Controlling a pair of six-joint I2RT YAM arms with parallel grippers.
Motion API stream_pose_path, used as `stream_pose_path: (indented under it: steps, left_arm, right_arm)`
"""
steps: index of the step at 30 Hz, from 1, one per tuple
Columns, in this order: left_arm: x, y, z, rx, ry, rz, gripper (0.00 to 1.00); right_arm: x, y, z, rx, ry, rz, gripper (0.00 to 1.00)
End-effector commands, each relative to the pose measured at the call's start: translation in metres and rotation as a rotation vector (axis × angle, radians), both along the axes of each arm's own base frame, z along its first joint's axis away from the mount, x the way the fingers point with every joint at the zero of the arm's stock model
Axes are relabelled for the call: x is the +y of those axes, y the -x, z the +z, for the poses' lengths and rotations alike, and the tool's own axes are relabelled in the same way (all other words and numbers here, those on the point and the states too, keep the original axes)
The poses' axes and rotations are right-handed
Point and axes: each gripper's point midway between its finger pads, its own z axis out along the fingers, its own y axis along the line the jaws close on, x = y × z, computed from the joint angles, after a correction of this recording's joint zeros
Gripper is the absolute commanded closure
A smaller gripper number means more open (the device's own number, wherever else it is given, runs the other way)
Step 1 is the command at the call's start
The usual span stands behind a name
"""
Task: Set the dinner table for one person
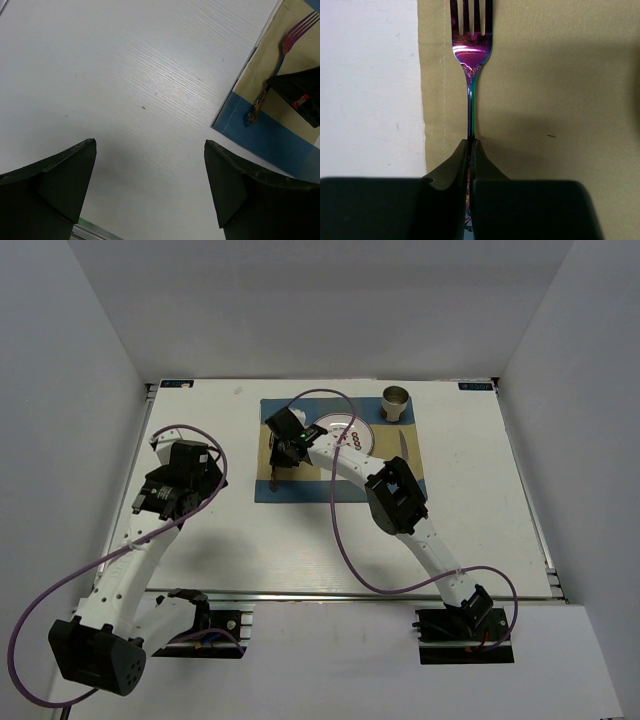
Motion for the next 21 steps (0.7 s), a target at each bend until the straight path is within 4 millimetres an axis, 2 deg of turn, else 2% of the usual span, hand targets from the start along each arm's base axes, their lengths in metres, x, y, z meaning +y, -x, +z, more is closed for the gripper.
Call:
stream_pose_path:
  steps: [1,7,21]
  left_arm:
    - [-0.004,-0.003,0.001,-0.004,0.008,-0.031,0.02]
    - [-0.006,-0.004,0.0,-0.005,0.015,-0.047,0.02]
    - [-0.009,-0.005,-0.002,0.004,0.018,-0.066,0.02]
  right_arm:
    - [0.002,-0.008,0.008,-0.039,0.009,-0.01,1.0]
    - [0.0,-0.003,0.014,-0.057,0.04,0.016,1.0]
    - [0.003,0.007,0.003,-0.031,0.046,0.039,1.0]
